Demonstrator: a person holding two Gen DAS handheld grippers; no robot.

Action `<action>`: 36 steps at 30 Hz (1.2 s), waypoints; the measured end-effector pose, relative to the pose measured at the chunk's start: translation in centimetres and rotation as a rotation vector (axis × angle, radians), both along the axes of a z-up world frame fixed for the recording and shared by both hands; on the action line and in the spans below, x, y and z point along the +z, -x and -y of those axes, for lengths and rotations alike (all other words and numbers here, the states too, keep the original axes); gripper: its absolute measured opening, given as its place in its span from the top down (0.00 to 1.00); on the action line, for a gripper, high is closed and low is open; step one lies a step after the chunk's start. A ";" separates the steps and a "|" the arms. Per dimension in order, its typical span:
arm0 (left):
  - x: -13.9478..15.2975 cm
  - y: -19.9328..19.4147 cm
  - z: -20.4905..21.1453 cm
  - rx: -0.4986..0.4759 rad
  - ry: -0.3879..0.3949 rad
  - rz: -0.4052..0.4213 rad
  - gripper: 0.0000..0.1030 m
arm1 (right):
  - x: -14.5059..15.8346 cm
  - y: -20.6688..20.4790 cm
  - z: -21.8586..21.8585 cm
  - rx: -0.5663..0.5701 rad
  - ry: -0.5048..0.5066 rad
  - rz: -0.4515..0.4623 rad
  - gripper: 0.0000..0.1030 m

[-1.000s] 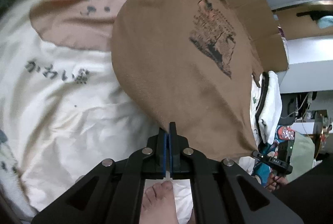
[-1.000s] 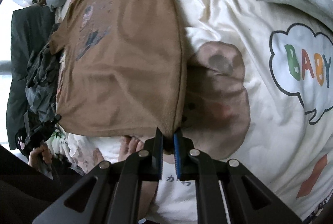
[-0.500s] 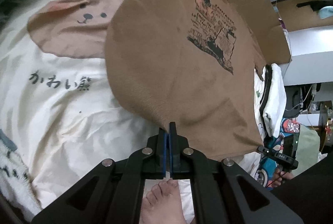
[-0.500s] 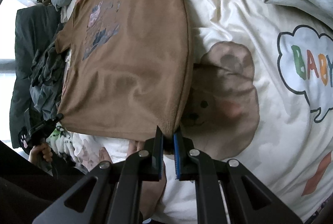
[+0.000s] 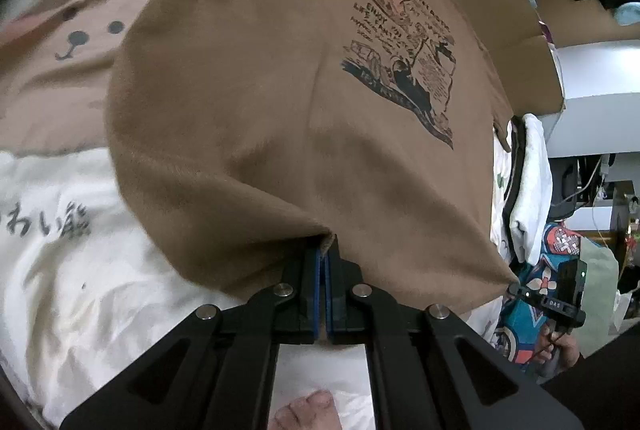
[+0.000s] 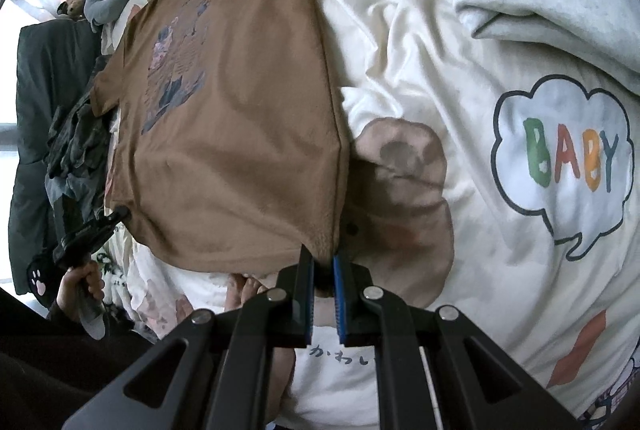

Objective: Fold clothes

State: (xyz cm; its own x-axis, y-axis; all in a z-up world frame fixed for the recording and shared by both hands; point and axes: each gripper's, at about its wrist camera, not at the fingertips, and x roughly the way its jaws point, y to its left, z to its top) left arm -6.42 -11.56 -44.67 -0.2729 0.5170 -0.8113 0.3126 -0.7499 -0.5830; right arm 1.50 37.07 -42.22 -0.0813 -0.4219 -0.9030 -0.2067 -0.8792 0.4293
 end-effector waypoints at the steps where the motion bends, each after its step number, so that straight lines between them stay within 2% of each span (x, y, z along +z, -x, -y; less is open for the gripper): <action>1: -0.2 0.3 0.0 0.000 -0.003 0.002 1.00 | 0.0 0.0 0.0 -0.002 -0.002 0.001 0.93; 8: -1.5 2.8 -0.1 -0.023 -0.014 0.006 1.00 | -0.5 0.0 -0.2 -0.023 -0.011 0.014 0.93; 15: -3.4 4.5 -0.2 -0.024 -0.038 0.100 0.99 | -1.5 0.1 -0.5 -0.043 -0.019 0.039 0.93; 20: -1.6 5.1 -0.6 -0.086 -0.007 0.082 0.98 | -1.6 0.6 -0.6 -0.045 -0.024 0.036 0.93; 21: -1.0 5.1 -0.6 -0.089 -0.007 0.070 0.90 | -1.6 0.7 -0.6 -0.046 -0.024 0.034 0.93; 22: -0.4 5.1 -0.6 -0.091 -0.007 0.058 0.64 | -1.6 0.8 -0.6 -0.046 -0.024 0.032 0.93; 23: 0.1 5.1 -0.5 -0.094 -0.007 0.046 0.46 | -1.6 0.8 -0.6 -0.045 -0.024 0.030 0.93; 24: 0.7 5.0 -0.5 -0.096 -0.008 0.034 0.17 | -1.6 0.9 -0.5 -0.045 -0.025 0.030 0.93; 25: 1.2 5.0 -0.4 -0.091 -0.012 0.021 0.11 | -1.6 0.8 -0.5 -0.047 -0.024 0.031 0.93; 30: 3.1 3.8 0.9 -0.025 -0.008 -0.017 0.11 | -1.7 0.4 -0.3 -0.073 -0.015 0.031 0.93; 36: 4.3 0.6 2.7 0.054 -0.006 -0.039 0.11 | -1.6 0.2 -0.3 -0.093 -0.004 0.020 0.93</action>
